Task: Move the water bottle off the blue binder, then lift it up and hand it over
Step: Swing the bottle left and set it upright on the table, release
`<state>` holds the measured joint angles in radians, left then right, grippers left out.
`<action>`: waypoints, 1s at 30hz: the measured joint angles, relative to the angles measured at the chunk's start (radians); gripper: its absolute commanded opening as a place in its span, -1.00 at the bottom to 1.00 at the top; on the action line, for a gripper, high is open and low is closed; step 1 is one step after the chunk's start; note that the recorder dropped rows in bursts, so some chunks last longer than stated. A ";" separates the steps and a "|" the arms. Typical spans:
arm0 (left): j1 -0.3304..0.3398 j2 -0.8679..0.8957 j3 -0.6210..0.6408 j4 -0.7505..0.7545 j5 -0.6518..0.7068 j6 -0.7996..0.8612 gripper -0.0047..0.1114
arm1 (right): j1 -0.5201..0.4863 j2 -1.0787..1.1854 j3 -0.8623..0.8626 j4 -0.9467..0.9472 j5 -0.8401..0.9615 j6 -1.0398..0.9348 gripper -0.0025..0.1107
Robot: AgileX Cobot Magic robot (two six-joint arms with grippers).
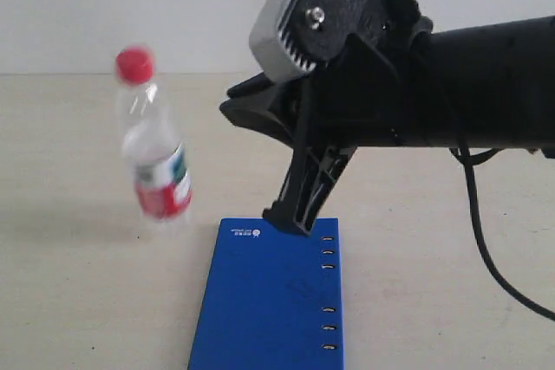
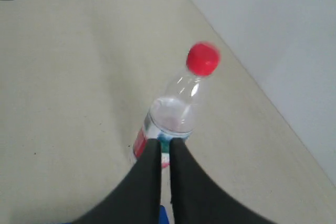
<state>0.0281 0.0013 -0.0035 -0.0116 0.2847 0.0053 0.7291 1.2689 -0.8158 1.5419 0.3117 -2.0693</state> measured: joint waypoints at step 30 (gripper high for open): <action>0.000 0.000 0.000 0.000 0.000 0.000 -0.84 | 0.157 0.206 0.002 -0.277 -0.271 0.572 0.64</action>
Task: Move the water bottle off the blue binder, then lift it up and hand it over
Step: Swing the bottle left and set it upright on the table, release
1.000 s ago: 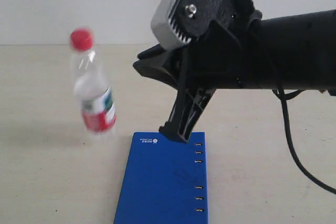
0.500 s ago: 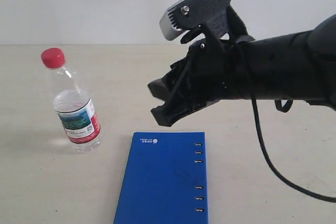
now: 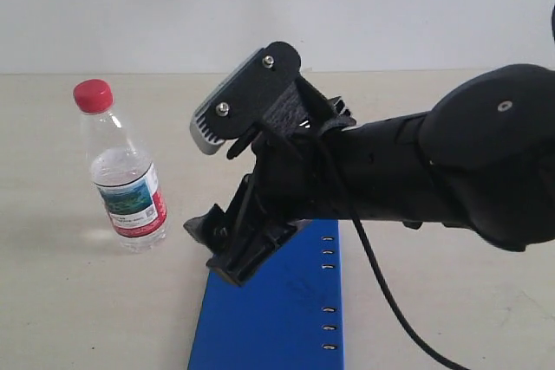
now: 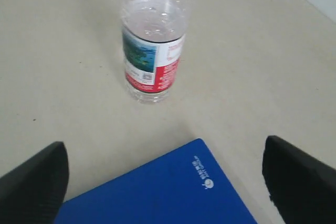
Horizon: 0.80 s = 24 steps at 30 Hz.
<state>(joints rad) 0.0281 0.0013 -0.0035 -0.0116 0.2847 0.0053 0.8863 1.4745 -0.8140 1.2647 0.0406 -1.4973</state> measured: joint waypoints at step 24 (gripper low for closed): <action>0.000 0.000 0.000 -0.072 -0.198 0.033 -0.84 | 0.001 -0.326 0.022 0.053 -0.230 0.019 -0.91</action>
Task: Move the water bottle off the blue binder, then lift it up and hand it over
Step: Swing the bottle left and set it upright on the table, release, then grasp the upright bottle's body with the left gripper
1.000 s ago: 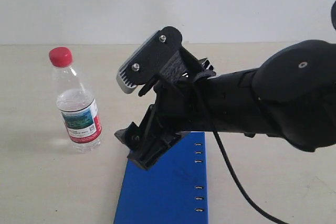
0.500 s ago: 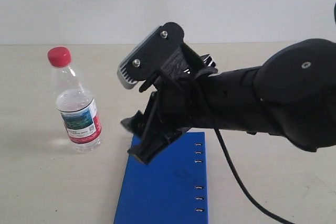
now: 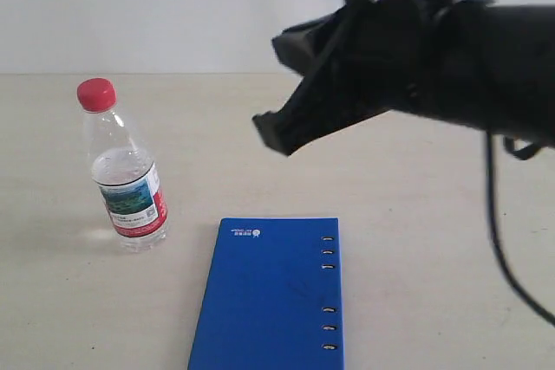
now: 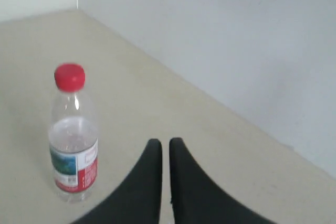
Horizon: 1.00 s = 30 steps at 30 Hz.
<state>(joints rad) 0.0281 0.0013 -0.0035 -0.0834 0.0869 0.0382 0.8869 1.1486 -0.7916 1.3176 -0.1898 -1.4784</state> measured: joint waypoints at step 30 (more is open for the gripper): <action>-0.287 1.004 -0.046 0.435 -0.920 -0.332 0.42 | 0.000 -0.693 0.218 0.014 0.008 0.155 -0.91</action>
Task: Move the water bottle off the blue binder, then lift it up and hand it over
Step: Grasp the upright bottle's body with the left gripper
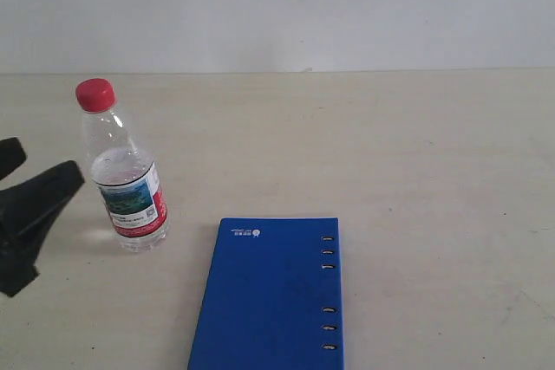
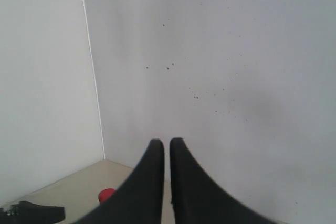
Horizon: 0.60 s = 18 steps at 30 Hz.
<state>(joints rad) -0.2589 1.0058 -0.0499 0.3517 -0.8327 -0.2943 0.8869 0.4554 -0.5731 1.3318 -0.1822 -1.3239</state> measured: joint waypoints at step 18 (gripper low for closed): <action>0.000 0.753 -0.266 -0.068 -0.207 0.199 0.58 | 0.000 0.000 0.000 0.000 0.025 0.002 -0.91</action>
<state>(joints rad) -0.2589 1.7588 -0.3163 0.2837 -1.0400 -0.0955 0.8869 0.4554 -0.5731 1.3318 -0.1569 -1.3220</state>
